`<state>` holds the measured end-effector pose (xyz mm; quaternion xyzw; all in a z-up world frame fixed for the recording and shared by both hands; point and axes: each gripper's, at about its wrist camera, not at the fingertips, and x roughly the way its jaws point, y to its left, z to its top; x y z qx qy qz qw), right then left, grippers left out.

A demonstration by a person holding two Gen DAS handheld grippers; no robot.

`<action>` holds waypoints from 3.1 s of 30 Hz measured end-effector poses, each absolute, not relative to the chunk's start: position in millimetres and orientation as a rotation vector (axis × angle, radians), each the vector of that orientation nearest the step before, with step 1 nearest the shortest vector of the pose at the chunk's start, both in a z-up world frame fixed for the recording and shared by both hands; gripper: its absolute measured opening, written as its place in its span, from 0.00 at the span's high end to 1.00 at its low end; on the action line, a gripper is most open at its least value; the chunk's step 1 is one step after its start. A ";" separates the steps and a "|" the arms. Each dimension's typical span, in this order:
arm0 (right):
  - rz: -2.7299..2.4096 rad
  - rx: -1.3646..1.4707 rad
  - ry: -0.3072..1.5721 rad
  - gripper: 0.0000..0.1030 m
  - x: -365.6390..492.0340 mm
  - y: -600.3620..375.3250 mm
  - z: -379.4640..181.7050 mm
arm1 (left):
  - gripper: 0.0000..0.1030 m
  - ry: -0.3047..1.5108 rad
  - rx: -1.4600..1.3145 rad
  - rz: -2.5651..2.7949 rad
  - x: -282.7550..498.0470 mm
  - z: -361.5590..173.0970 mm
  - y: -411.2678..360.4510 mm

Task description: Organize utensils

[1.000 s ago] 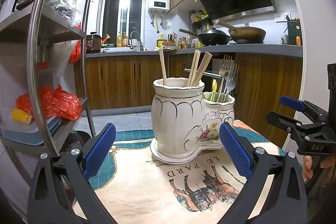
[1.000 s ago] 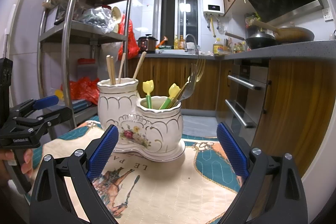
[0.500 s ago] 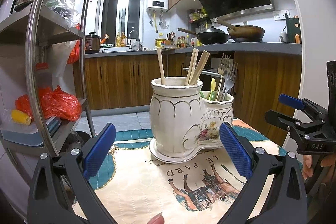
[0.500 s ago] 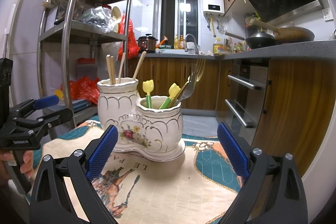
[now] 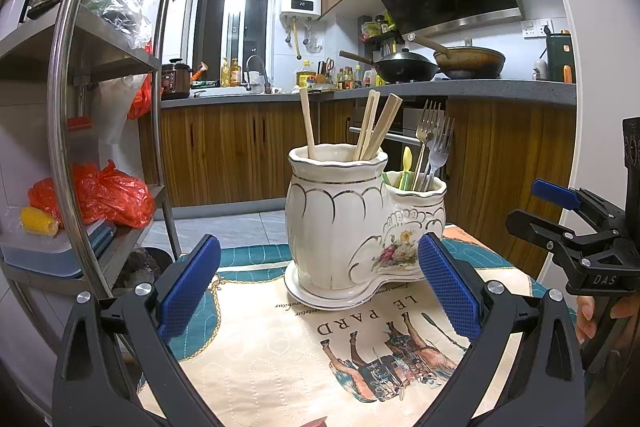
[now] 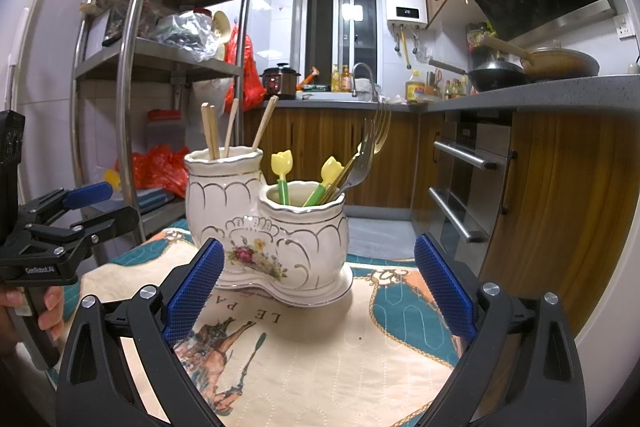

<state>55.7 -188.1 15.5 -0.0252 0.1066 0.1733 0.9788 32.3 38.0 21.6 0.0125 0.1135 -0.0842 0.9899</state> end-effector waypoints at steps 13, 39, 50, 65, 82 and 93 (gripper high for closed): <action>0.349 -0.050 0.216 0.07 56.4 -188.1 15.6 | 0.05 0.228 0.025 -0.170 32.8 22.0 38.3; 0.332 0.002 0.297 0.05 57.2 -197.6 11.8 | 0.05 0.492 0.020 -0.062 69.9 5.9 44.9; 0.335 0.002 0.467 0.05 68.3 -193.4 -0.2 | 0.05 0.947 0.028 0.030 147.1 -49.7 51.9; 0.352 0.105 0.453 0.05 73.6 -212.9 13.5 | 0.04 0.952 0.024 0.031 145.7 -47.2 52.4; 0.313 0.155 0.401 0.05 84.8 -247.3 22.8 | 0.04 0.952 0.024 0.031 145.5 -46.8 52.5; 0.229 0.246 0.390 0.05 88.4 -277.4 21.2 | 0.04 0.953 0.024 0.031 145.9 -46.7 52.3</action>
